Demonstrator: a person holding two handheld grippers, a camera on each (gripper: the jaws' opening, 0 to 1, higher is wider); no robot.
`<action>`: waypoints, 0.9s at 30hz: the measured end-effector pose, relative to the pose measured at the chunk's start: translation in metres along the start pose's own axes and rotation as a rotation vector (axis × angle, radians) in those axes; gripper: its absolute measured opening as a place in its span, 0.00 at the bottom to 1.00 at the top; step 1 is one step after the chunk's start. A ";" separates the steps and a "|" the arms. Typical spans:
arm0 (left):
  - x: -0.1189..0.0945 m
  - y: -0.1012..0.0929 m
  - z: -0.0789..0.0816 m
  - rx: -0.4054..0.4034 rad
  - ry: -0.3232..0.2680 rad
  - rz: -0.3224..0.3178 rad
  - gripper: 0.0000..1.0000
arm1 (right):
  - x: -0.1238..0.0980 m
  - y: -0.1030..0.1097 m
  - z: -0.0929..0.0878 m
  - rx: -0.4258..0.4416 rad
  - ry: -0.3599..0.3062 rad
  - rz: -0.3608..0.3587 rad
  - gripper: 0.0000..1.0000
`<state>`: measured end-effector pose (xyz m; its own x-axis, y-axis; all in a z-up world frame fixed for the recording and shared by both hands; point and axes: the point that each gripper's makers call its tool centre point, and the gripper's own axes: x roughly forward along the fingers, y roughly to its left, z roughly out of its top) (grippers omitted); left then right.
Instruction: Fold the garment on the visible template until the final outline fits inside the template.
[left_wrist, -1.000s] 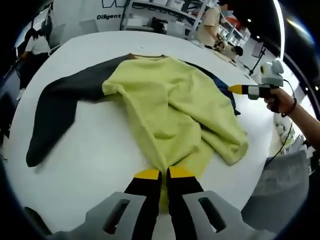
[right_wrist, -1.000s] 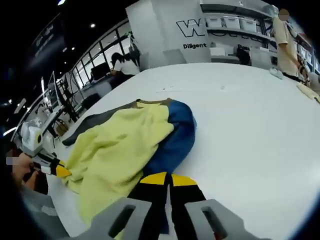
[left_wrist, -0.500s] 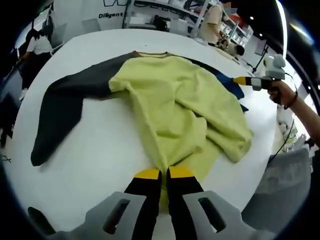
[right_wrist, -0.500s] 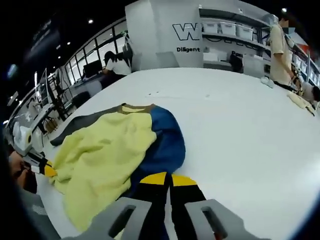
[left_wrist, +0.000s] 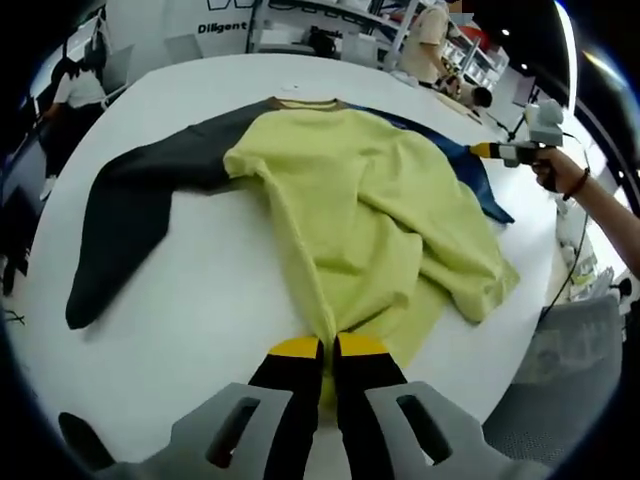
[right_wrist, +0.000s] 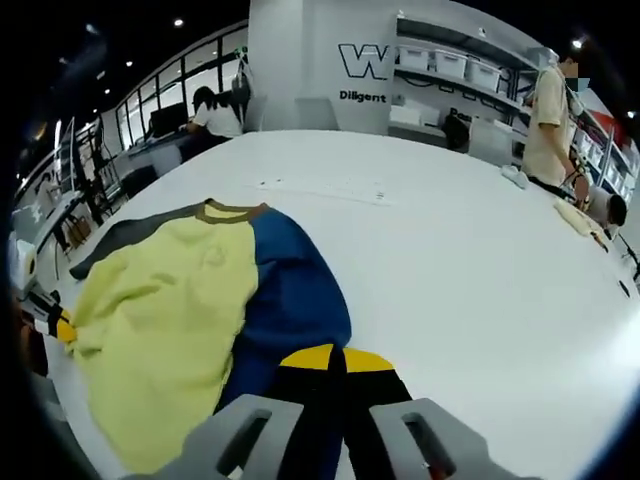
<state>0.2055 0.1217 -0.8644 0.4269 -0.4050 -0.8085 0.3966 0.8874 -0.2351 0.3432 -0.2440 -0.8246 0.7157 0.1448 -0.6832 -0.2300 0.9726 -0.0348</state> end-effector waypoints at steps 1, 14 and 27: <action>0.000 0.001 0.000 -0.002 0.001 0.000 0.04 | 0.002 -0.002 0.000 -0.002 0.004 -0.005 0.00; -0.003 0.002 -0.003 -0.022 0.008 -0.012 0.03 | 0.022 -0.036 0.003 -0.046 0.044 -0.078 0.00; -0.003 0.001 -0.006 -0.062 0.014 -0.039 0.03 | 0.040 -0.053 0.010 -0.120 0.072 -0.104 0.00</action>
<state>0.2003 0.1254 -0.8656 0.4003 -0.4365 -0.8058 0.3609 0.8833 -0.2992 0.3904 -0.2876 -0.8422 0.6916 0.0266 -0.7218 -0.2374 0.9522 -0.1924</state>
